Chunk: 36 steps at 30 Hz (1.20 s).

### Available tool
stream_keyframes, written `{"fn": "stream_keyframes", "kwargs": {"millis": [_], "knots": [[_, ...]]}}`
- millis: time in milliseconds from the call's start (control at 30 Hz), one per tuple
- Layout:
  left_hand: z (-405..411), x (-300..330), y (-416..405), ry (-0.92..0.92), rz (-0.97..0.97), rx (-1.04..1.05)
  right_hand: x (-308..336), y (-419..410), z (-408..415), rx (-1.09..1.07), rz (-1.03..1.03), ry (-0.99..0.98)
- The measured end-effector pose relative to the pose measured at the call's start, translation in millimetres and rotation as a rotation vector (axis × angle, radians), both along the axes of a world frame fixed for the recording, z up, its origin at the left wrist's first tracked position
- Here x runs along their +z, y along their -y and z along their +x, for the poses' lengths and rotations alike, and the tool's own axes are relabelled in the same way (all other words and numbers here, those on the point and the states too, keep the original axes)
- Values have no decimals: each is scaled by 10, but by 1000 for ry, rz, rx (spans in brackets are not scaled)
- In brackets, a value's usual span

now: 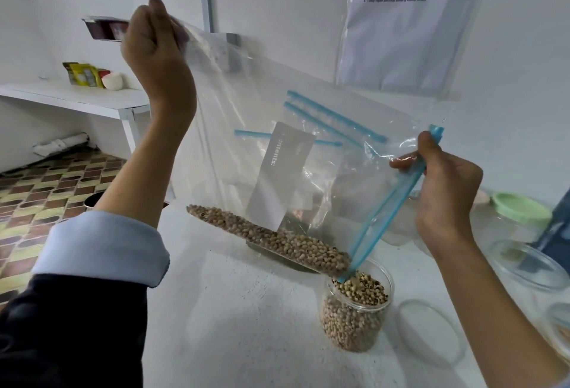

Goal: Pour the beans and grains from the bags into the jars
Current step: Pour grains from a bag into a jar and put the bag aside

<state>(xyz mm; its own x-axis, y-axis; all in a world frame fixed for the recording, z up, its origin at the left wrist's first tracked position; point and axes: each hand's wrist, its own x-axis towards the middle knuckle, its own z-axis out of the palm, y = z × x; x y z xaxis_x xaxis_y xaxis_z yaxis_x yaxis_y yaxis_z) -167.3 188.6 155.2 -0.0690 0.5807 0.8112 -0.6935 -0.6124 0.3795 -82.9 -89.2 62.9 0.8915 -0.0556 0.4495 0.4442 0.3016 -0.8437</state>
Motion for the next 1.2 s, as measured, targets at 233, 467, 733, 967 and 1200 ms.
{"fn": "stream_keyframes", "kwargs": {"millis": [233, 467, 733, 967, 1200], "knots": [[42, -43, 56, 5, -22, -2, 21, 74, 78, 10, -56, 22], [66, -13, 95, 3, -15, 5, 1, 71, 117, -18, -58, 32], [61, -3, 82, -22, 40, 40, -32, 107, 104, -26, -55, 26], [67, 12, 70, -41, 40, 29, -20, 162, 86, -18, -79, 12], [85, 8, 118, -66, 61, -8, -95, 175, 77, -22, -107, -11]]}}
